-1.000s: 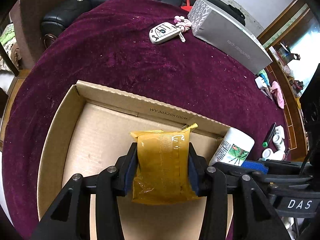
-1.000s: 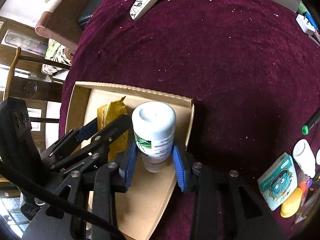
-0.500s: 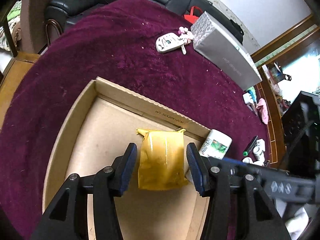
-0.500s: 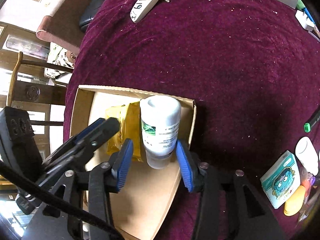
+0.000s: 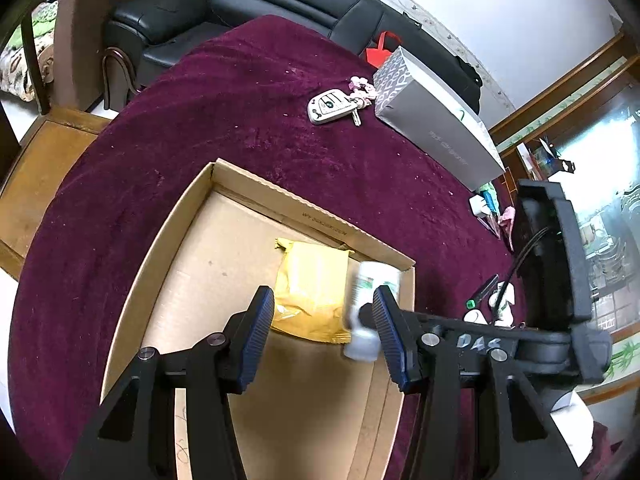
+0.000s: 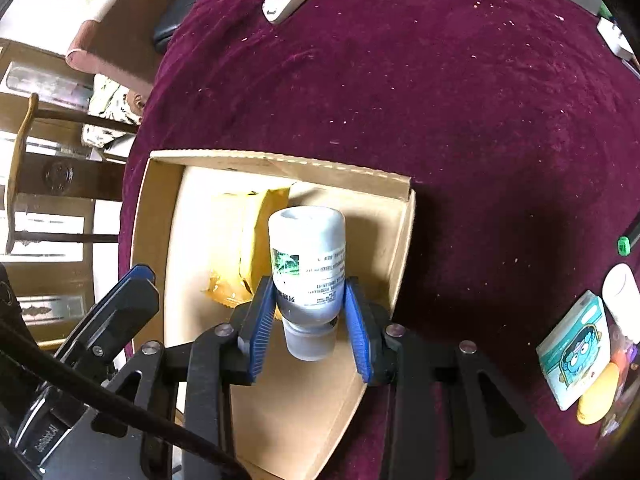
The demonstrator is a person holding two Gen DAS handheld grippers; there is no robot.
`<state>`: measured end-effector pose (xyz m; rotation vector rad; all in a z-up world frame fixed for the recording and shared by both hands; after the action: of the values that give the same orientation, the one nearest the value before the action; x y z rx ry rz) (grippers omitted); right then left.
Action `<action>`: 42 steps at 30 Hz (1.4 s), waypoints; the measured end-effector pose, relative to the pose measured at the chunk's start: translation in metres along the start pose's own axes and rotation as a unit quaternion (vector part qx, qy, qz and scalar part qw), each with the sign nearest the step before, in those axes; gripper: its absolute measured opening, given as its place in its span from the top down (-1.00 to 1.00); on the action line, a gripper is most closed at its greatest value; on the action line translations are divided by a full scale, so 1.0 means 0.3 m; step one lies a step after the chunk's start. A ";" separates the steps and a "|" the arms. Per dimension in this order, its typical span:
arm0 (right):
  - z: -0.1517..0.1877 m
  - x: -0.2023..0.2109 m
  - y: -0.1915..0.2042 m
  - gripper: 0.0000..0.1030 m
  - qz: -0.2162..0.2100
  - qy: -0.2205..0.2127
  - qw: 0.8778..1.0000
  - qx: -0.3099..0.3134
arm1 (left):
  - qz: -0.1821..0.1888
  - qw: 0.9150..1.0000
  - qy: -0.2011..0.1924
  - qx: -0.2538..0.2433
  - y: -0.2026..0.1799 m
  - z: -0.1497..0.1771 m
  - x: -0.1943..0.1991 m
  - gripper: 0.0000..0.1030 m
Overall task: Organize objects
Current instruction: 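Lower the yellow pouch into the tray and open the left gripper while the right gripper places the white bottle, then grasp the blue cartoon tissue pack with the left gripper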
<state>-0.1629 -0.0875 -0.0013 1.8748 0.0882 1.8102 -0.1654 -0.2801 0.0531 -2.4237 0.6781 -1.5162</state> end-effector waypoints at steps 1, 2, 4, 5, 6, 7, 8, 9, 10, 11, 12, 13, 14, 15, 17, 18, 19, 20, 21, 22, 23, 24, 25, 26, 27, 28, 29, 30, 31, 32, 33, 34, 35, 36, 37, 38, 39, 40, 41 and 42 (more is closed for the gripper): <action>-0.003 0.018 -0.009 0.34 -0.007 -0.002 1.000 -0.004 | 0.003 1.000 0.000 -0.001 -0.004 0.003 0.003 0.12; -0.007 0.037 -0.017 0.24 -0.009 -0.007 1.000 -0.007 | 0.007 1.000 -0.001 -0.002 -0.016 0.003 0.005 0.12; -0.008 0.097 -0.038 0.17 -0.029 -0.020 0.999 -0.013 | 0.013 1.000 -0.001 -0.002 -0.039 0.003 0.008 0.10; -0.004 0.133 -0.051 0.17 -0.043 -0.027 0.999 -0.016 | 0.018 1.000 -0.004 0.000 -0.054 0.003 0.011 0.09; 0.003 0.170 -0.065 0.17 -0.051 -0.035 0.998 -0.017 | 0.026 1.000 -0.005 -0.001 -0.075 0.003 0.013 0.04; 0.012 0.225 -0.083 0.17 -0.058 -0.051 0.997 -0.018 | 0.032 0.999 -0.006 -0.004 -0.100 0.003 0.014 0.01; 0.021 0.271 -0.102 0.17 -0.065 -0.064 0.996 -0.017 | 0.039 0.999 -0.007 -0.007 -0.125 0.005 0.016 0.00; 0.032 0.324 -0.124 0.17 -0.072 -0.080 0.994 -0.016 | 0.048 0.999 -0.008 -0.010 -0.154 0.008 0.016 -0.01; 0.045 0.383 -0.150 0.16 -0.076 -0.099 0.992 -0.016 | 0.057 0.998 -0.006 -0.013 -0.183 0.013 0.014 -0.01; 0.060 0.439 -0.177 0.08 -0.079 -0.117 0.990 -0.016 | 0.065 0.998 -0.004 -0.014 -0.212 0.016 0.008 0.00; 0.077 0.491 -0.202 0.02 -0.080 -0.135 0.987 -0.015 | 0.071 0.997 0.000 -0.015 -0.243 0.022 0.000 -0.01; 0.098 0.553 -0.238 -0.08 -0.081 -0.158 0.984 -0.017 | 0.077 0.997 0.005 -0.014 -0.274 0.028 -0.010 -0.01; 0.118 0.604 -0.269 -0.15 -0.080 -0.178 0.981 -0.019 | 0.085 0.996 0.011 -0.015 -0.303 0.036 -0.021 -0.01; 0.127 0.641 -0.292 -0.16 -0.077 -0.193 0.978 -0.020 | 0.093 0.995 0.018 -0.017 -0.335 0.044 -0.034 -0.01; 0.160 0.734 -0.350 -0.16 -0.066 -0.230 0.971 -0.025 | 0.102 0.994 0.028 -0.020 -0.398 0.063 -0.056 -0.01; 0.182 0.767 -0.376 -0.16 -0.060 -0.248 0.967 -0.027 | 0.106 0.994 0.034 -0.023 -0.431 0.073 -0.069 -0.01; 0.206 0.800 -0.400 -0.16 -0.055 -0.265 0.962 -0.028 | 0.107 0.993 0.039 -0.027 -0.464 0.084 -0.081 -0.01; 0.232 0.831 -0.426 -0.16 -0.047 -0.285 0.957 -0.029 | 0.106 0.993 0.043 -0.030 -0.491 0.094 -0.094 -0.01; 0.263 0.857 -0.447 -0.16 -0.037 -0.306 0.951 -0.028 | 0.106 0.993 0.048 -0.032 -0.519 0.105 -0.107 -0.01; 0.296 0.884 -0.475 -0.23 -0.025 -0.329 0.944 -0.027 | 0.106 0.992 0.052 -0.032 -0.549 0.118 -0.120 -0.01; 0.327 0.904 -0.509 -0.36 -0.015 -0.347 0.937 -0.032 | 0.104 0.993 0.055 -0.031 -0.564 0.126 -0.130 -0.01; 0.344 0.908 -0.540 -0.76 -0.016 -0.355 0.934 -0.043 | 0.098 0.993 0.058 -0.026 -0.582 0.136 -0.146 -0.01; 0.356 0.898 -0.587 -0.99 -0.029 -0.352 0.934 -0.061 | 0.088 0.994 0.062 -0.021 -0.594 0.145 -0.164 -0.01; 0.358 0.874 -0.640 -1.00 -0.044 -0.332 0.939 -0.084 | 0.078 0.995 0.065 -0.016 -0.603 0.153 -0.185 -0.01; 0.359 0.841 -0.695 -0.99 -0.056 -0.307 0.944 -0.110 | 0.062 0.996 0.070 -0.010 -0.615 0.165 -0.210 -0.01; 0.361 0.800 -0.759 -0.90 -0.069 -0.279 0.947 -0.140 | 0.051 0.996 0.073 -0.008 -0.618 0.176 -0.226 -0.01; 0.365 0.765 -0.810 -0.84 -0.083 -0.258 0.949 -0.161 | 0.032 0.996 0.077 -0.008 -0.627 0.186 -0.249 -0.01; 0.378 0.746 -0.850 -0.80 -0.090 -0.246 0.949 -0.174 | 0.019 0.997 0.080 -0.009 -0.632 0.194 -0.268 -0.01; 0.395 0.728 -0.890 -0.80 -0.089 -0.238 0.949 -0.186 | 0.006 0.997 0.082 -0.007 -0.640 0.199 -0.290 -0.01; 0.408 0.725 -0.924 -0.80 -0.087 -0.235 0.949 -0.189 | -0.001 0.997 0.083 -0.006 -0.640 0.205 -0.303 -0.01; 0.425 0.719 -0.950 -0.80 -0.085 -0.233 0.950 -0.191 | -0.012 0.996 0.083 -0.002 -0.643 0.208 -0.323 -0.01; 0.437 0.715 -0.972 -0.80 -0.081 -0.232 0.950 -0.193 | -0.021 0.996 0.084 0.002 -0.643 0.214 -0.339 -0.01; 0.447 0.713 -0.992 -0.80 -0.080 -0.230 0.950 -0.195 | -0.027 0.996 0.083 0.007 -0.643 0.219 -0.354 -0.01; 0.453 0.715 -1.015 -0.80 -0.080 -0.230 0.949 -0.198 | -0.034 0.996 0.084 0.009 -0.649 0.223 -0.374 -0.01; 0.458 0.721 -1.036 -0.80 -0.080 -0.231 0.949 -0.200 | -0.045 0.995 0.087 0.010 -0.655 0.230 -0.393 -0.01; 0.462 0.726 -1.053 -0.80 -0.078 -0.232 0.948 -0.201 | -0.049 0.995 0.089 0.012 -0.660 0.238 -0.407 0.00; 0.466 0.727 -1.070 -0.80 -0.077 -0.231 0.949 -0.202 | -0.049 0.994 0.091 0.017 -0.670 0.247 -0.428 0.00; 0.470 0.728 -1.088 -0.80 -0.077 -0.231 0.948 -0.203 | -0.051 0.994 0.092 0.020 -0.675 0.252 -0.438 0.00; 0.474 0.730 -1.106 -0.80 -0.077 -0.231 0.948 -0.204 | -0.060 0.994 0.088 0.022 -0.685 0.254 -0.445 -0.01; 0.476 0.730 -1.122 -0.80 -0.076 -0.230 0.948 -0.205 | -0.067 0.995 0.076 0.021 -0.703 0.251 -0.449 -0.03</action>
<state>0.0981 0.2427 0.0657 1.8657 -0.2832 1.1418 -0.0904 -0.0363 -0.0033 -2.3836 0.5143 -1.7626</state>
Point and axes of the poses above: each gripper's, at about its wrist camera, not at the fingertips, and x roughly against the way its jaws point, y to its left, z to its underside, the point moved 2 cm from there along -x, roughly the way its jaws point, and after that the axes turned 12 degrees about -x, right-handed, at the moved point
